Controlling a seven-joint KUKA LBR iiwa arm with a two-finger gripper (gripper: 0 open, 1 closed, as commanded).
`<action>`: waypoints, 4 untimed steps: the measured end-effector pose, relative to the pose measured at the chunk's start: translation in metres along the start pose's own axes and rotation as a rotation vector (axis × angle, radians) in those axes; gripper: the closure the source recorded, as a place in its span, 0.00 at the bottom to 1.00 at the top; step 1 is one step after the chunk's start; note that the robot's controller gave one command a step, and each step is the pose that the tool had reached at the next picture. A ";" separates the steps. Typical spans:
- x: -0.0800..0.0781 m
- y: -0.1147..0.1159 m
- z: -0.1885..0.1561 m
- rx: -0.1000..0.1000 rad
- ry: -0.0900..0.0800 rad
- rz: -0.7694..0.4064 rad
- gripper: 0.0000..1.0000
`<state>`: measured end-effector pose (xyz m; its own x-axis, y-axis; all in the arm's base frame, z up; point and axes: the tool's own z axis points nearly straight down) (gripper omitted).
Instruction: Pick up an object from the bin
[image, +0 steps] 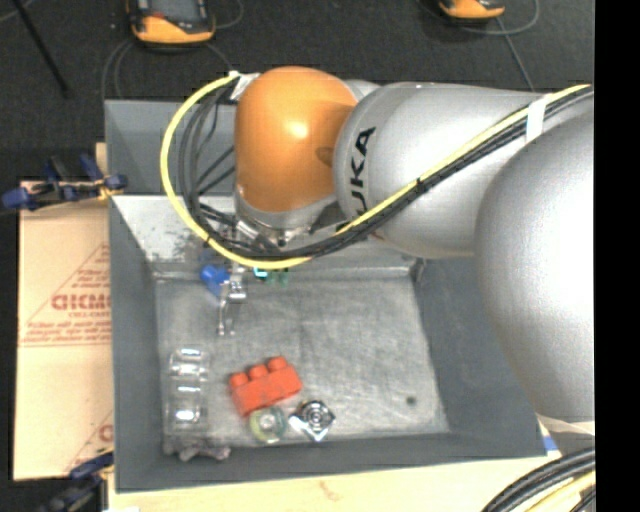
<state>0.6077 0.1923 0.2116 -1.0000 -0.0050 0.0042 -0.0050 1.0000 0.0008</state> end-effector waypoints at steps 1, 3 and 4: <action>-0.032 -0.049 0.108 -0.001 -0.017 -0.070 0.00; -0.039 0.020 0.135 -0.005 -0.022 -0.129 0.00; 0.027 -0.007 0.028 0.001 -0.014 -0.207 0.00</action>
Offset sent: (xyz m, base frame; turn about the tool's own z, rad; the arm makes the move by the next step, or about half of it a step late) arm 0.0283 -0.0460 -0.1077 -0.0737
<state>0.5805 0.1853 0.1838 -0.9776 -0.2103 -0.0098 -0.2103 0.9776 -0.0005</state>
